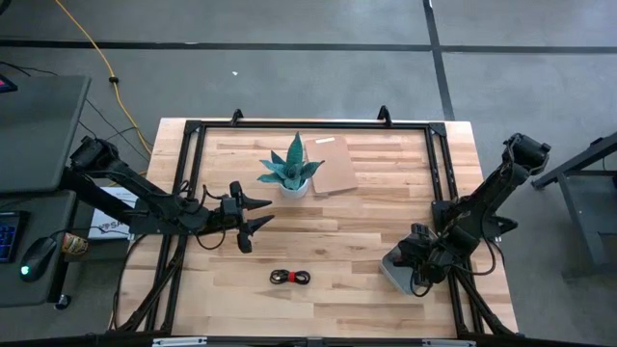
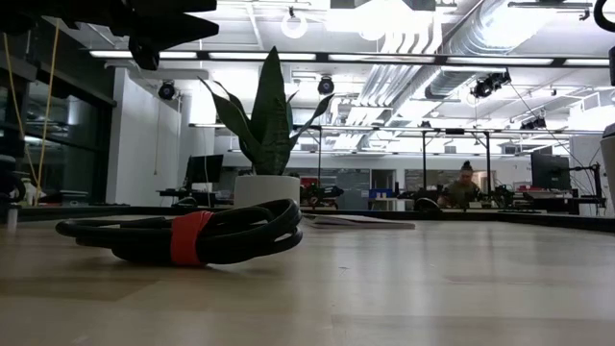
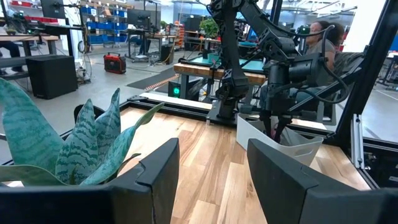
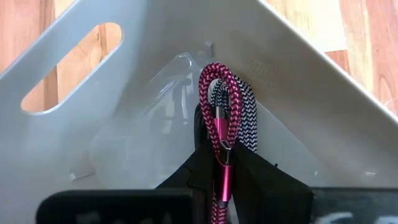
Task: Pick and place USB-C Cables
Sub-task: Put the pink charger cable into the white bin, then put the black charger cable into the white bin
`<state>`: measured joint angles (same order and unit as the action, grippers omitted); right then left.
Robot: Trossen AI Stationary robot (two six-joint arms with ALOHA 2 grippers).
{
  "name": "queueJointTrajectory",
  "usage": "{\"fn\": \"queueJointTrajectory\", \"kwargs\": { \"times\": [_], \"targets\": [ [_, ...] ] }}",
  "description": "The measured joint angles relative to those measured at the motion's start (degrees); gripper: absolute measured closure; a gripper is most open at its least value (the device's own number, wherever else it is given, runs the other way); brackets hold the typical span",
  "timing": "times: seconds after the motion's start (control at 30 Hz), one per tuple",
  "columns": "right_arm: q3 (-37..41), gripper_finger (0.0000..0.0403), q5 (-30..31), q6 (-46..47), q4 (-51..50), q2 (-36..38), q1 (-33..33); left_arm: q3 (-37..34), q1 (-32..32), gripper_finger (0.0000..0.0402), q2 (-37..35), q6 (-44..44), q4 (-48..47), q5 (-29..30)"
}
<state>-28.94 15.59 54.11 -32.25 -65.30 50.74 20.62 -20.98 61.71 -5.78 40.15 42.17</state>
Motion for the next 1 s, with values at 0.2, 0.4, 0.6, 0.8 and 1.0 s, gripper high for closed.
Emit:
{"fn": "queueJointTrajectory", "kwargs": {
  "times": [0.2, 0.4, 0.6, 0.8, 1.0],
  "targets": [
    [0.0, 0.0371, -2.0, 3.5, 0.2, 0.0, 0.0, 0.0, 0.0, 0.0231, 0.0, 0.0, 0.0, 0.0],
    [0.0, 0.037, -2.6, 7.4, 0.0, 0.0, 0.0, 0.0, 0.0, 0.0231, 0.0, 0.0, 0.0, 0.0],
    [0.0, 0.0334, -1.1, 8.7, -0.2, 0.0, 0.0, 0.0, 0.0, 0.0231, 0.0, 0.0, 0.0, 0.0],
    [0.0, 0.0255, 2.2, 10.4, -0.4, 0.0, -0.1, 0.0, 0.0, 0.0231, 0.0, 0.0, 0.0, 0.0],
    [0.0, 0.0213, 1.9, 10.0, -0.3, 0.0, -0.1, 0.0, 0.0, 0.0231, 0.0, 0.0, 0.0, 0.0]
  ]
}}
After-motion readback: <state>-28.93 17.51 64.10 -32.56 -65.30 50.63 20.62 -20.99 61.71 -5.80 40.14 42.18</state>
